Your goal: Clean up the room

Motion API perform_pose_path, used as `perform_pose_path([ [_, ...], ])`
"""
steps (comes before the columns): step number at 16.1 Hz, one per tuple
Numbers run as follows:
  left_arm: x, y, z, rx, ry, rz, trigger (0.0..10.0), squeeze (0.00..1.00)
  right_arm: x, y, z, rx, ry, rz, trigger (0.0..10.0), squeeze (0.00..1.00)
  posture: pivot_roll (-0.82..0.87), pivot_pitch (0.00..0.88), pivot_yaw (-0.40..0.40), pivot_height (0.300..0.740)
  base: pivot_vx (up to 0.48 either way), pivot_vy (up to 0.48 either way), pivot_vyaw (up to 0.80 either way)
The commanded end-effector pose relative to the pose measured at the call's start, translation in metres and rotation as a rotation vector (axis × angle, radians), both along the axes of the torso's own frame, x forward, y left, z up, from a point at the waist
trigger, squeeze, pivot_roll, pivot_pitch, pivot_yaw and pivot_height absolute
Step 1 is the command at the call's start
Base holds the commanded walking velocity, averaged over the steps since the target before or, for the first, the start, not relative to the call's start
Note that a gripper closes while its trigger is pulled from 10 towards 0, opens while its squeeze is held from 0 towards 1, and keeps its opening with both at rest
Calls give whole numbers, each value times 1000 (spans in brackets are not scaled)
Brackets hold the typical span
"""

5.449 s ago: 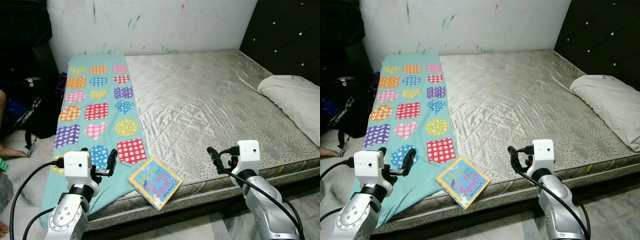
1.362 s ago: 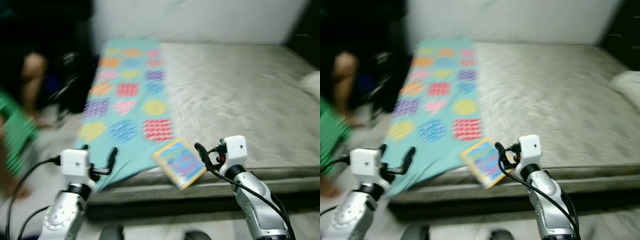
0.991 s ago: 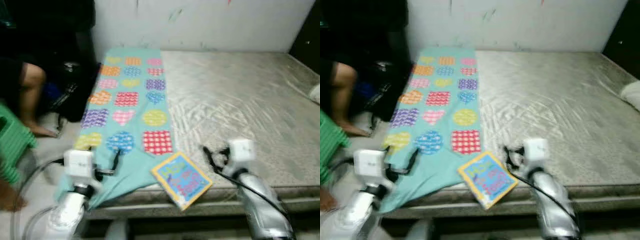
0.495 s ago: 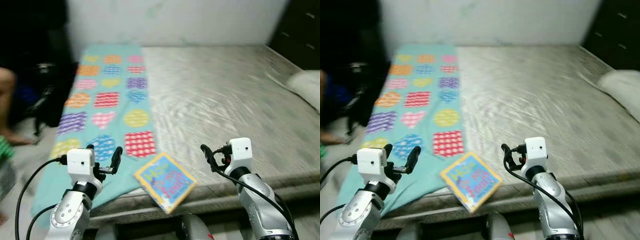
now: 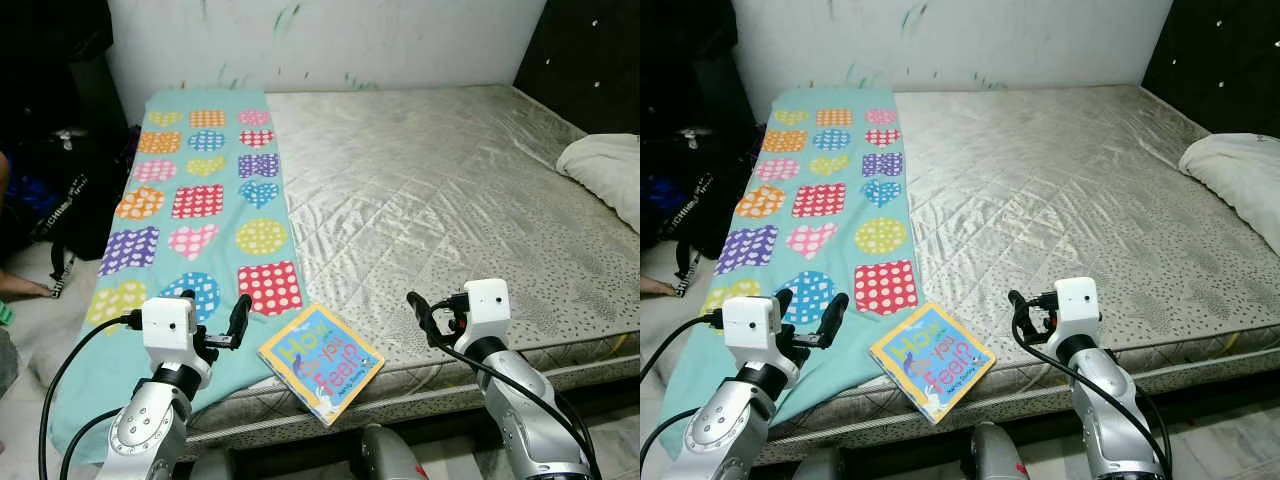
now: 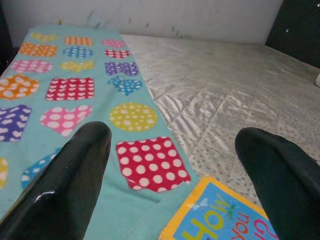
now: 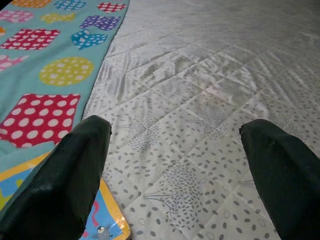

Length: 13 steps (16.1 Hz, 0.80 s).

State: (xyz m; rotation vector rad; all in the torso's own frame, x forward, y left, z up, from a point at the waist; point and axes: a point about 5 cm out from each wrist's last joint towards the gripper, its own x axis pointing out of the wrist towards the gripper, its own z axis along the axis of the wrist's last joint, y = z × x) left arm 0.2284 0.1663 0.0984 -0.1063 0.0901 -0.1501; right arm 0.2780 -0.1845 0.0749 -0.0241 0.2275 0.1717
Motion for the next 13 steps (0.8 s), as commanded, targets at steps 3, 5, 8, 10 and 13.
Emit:
perform_pose_path([
  [3, 0, -1, 0, 8, 7, -7, 10000, 0, 0, 2, 2, -15, 5, 24, 10000, 0, -81, 19, -38, 592, 0, 0, 0],
  [5, 0, -1, -3, 11, 21, -3, 10000, 0, -4, 4, -2, -22, 37, 52, 10000, 0, -81, 27, -40, 568, 0, 0, 0],
  [8, 0, 1, -5, 14, 36, 1, 10000, 0, -8, 7, -3, -28, 54, 82, 10000, 0, -83, 47, -41, 534, 0, 0, 0],
  [10, 1, 1, -4, 17, 37, 1, 10000, 0, -9, 5, -3, -27, 60, 79, 10000, 0, -83, 56, -39, 510, 0, 0, 0],
  [13, 6, 4, -3, 21, 36, 7, 10000, 0, -7, 6, -1, -32, 67, 97, 10000, 0, -92, 64, -34, 501, 0, 0, 0],
])
